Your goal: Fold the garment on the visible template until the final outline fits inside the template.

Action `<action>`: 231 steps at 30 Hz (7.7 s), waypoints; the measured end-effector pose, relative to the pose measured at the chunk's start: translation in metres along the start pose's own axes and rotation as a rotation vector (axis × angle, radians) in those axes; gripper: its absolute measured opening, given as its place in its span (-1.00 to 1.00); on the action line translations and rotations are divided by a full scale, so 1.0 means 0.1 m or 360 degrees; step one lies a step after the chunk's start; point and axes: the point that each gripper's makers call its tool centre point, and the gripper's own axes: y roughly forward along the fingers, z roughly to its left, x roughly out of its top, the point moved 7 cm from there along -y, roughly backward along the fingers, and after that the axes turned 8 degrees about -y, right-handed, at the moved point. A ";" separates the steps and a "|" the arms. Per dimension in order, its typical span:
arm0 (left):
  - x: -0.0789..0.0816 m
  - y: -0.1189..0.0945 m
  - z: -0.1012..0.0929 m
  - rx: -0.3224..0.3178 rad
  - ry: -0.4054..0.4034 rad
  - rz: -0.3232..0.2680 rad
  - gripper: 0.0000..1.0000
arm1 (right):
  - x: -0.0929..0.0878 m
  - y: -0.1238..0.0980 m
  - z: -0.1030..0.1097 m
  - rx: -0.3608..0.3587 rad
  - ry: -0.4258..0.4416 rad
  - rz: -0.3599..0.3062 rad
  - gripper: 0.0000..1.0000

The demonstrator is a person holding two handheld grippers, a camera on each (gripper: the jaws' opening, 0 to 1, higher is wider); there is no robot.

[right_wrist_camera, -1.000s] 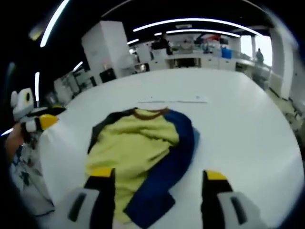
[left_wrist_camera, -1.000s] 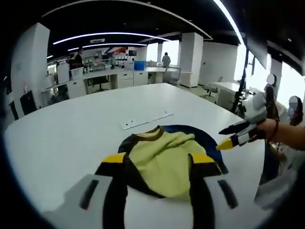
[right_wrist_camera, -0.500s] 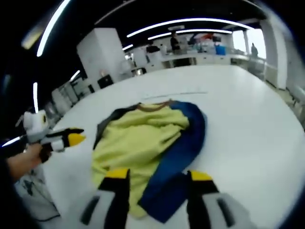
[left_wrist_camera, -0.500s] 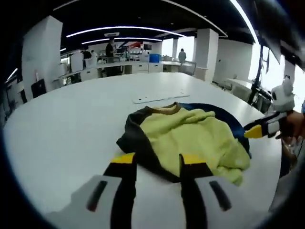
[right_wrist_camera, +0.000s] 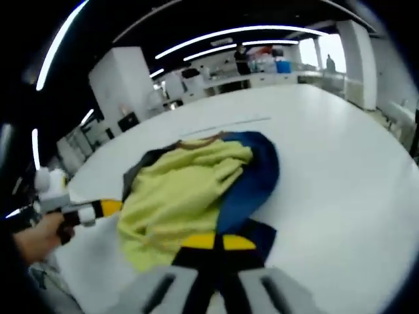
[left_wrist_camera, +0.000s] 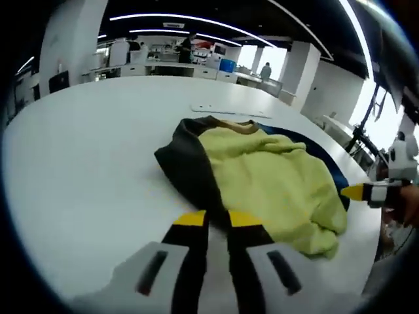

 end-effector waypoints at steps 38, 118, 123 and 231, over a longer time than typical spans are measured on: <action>0.68 -0.64 0.23 -0.0044 0.0118 -0.0169 -1.00 | 0.78 -0.40 -1.22 -0.0202 -0.0645 0.0196 -1.00; 0.05 -0.85 0.40 -0.0032 0.0310 -0.0103 0.17 | 0.39 -0.21 -0.53 0.0255 -0.0530 0.0268 0.58; -0.04 -0.80 0.36 0.0028 0.0244 -0.0103 0.01 | 0.19 -0.29 -0.25 0.0335 -0.0554 0.0270 0.52; -0.31 -1.15 0.04 -0.0223 0.0354 -0.0013 0.18 | -0.48 -0.51 0.36 0.0329 -0.0490 0.0288 -1.00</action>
